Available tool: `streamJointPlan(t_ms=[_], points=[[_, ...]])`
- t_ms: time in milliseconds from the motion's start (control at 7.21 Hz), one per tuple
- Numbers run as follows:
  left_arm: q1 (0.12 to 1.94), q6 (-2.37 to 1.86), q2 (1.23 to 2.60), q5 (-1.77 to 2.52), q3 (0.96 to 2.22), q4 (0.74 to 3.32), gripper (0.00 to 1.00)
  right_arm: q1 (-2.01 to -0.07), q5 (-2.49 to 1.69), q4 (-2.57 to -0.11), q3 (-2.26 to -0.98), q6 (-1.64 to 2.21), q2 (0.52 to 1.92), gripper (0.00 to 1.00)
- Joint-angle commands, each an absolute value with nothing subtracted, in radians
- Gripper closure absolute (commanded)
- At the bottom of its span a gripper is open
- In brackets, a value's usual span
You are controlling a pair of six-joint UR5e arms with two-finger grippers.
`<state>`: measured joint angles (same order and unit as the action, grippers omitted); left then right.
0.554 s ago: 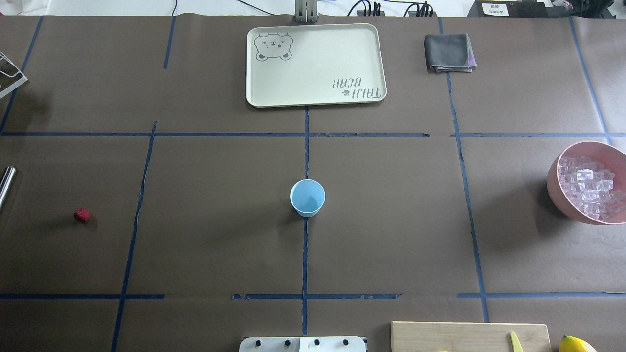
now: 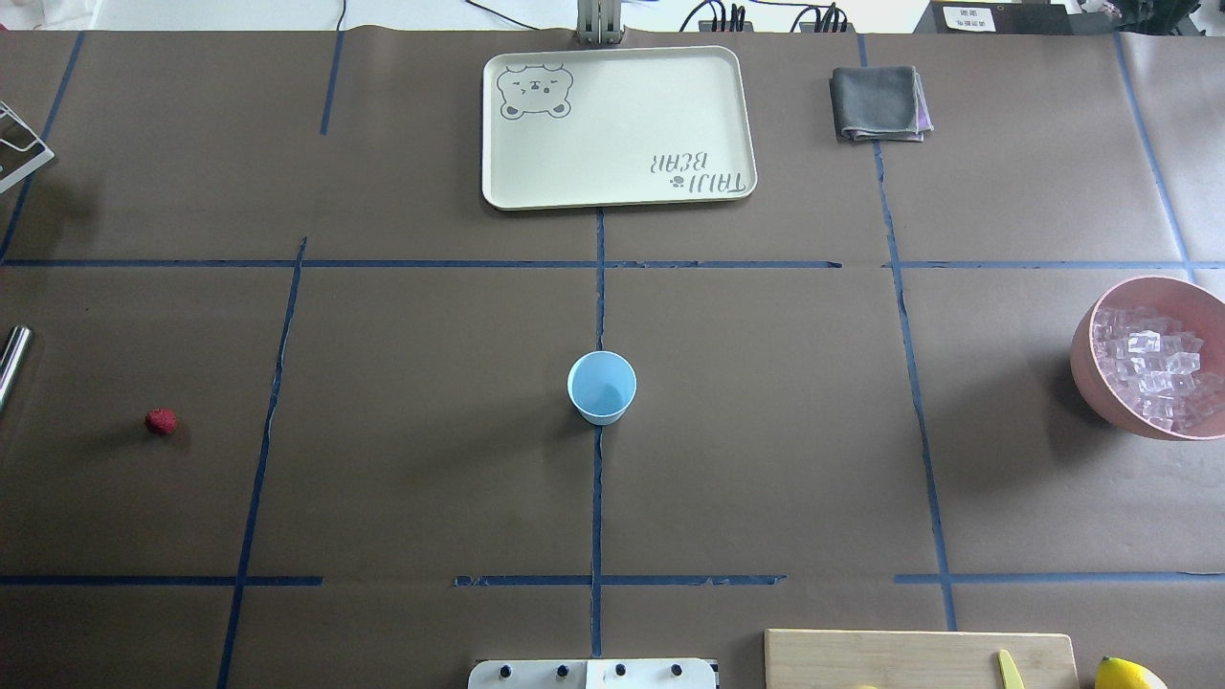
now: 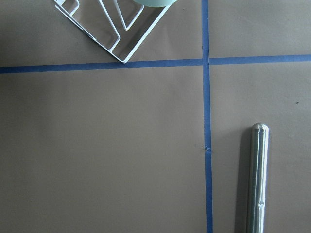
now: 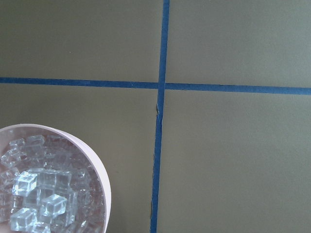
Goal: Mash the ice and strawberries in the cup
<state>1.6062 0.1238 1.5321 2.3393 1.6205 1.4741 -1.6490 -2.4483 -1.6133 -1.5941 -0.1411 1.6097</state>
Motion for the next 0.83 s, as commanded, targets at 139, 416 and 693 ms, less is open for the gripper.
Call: streamJointPlan(t_ms=[139,416,693], points=[[1.606,0.123,1.532,2.339,1.618,1.474,0.0,-1.648,-2.438,-1.598,-1.601,-0.13,1.608,0.0],[1.606,0.123,1.531,2.339,1.62,1.474,0.0,-1.649,-2.437,-1.595,-1.601,-0.127,1.608,0.0],[1.606,0.123,1.532,2.339,1.62,1.474,0.0,-1.647,-2.439,-1.594,-1.621,-0.12,1.608,0.0]])
